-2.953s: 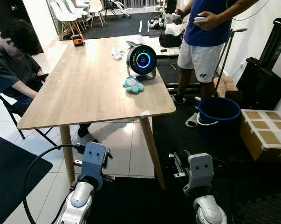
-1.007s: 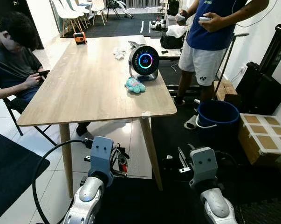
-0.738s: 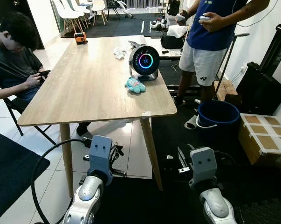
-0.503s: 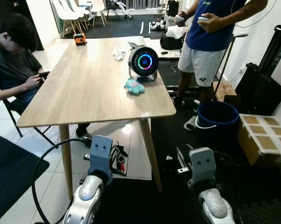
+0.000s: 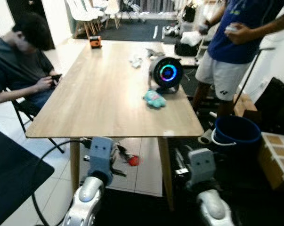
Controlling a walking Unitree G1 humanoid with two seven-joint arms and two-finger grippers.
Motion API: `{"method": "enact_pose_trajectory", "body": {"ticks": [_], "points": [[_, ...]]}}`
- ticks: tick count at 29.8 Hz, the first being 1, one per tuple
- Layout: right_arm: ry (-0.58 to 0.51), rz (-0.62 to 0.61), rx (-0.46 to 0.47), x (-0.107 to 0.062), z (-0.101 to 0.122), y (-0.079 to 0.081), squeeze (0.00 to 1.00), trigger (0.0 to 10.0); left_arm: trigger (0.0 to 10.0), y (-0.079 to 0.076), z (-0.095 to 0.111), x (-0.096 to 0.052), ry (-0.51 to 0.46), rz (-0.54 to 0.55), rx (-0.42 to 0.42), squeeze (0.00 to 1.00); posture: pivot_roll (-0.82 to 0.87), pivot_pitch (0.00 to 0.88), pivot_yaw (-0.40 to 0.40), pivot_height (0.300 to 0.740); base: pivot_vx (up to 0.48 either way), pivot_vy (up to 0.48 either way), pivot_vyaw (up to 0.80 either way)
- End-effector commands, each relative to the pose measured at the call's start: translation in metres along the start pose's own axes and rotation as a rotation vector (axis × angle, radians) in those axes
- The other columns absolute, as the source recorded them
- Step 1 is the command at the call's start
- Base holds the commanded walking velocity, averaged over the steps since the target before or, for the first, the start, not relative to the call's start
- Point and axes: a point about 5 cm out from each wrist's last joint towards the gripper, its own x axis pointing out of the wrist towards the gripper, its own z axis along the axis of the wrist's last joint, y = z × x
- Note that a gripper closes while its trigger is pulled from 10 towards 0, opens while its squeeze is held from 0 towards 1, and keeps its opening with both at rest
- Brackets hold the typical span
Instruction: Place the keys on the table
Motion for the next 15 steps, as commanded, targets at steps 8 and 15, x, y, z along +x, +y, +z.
{"method": "enact_pose_trajectory", "body": {"ticks": [8, 15], "points": [[0.022, -0.012, -0.001, -0.0034, -0.0055, -0.0031, 0.0, 10.0, 10.0, -0.0017, 0.0017, -0.001, -0.013, -0.007, 0.011, 0.0, -0.02, 0.149, 0.06, 0.74, 0.341, 0.0, 0.0], [0.021, -0.011, -0.001, -0.0033, -0.0056, -0.0027, 0.0, 10.0, 10.0, -0.0019, 0.0044, -0.0021, -0.027, -0.019, -0.015, 0.0, -0.02, 0.148, 0.06, 0.74, 0.0, 0.0, 0.0]]}}
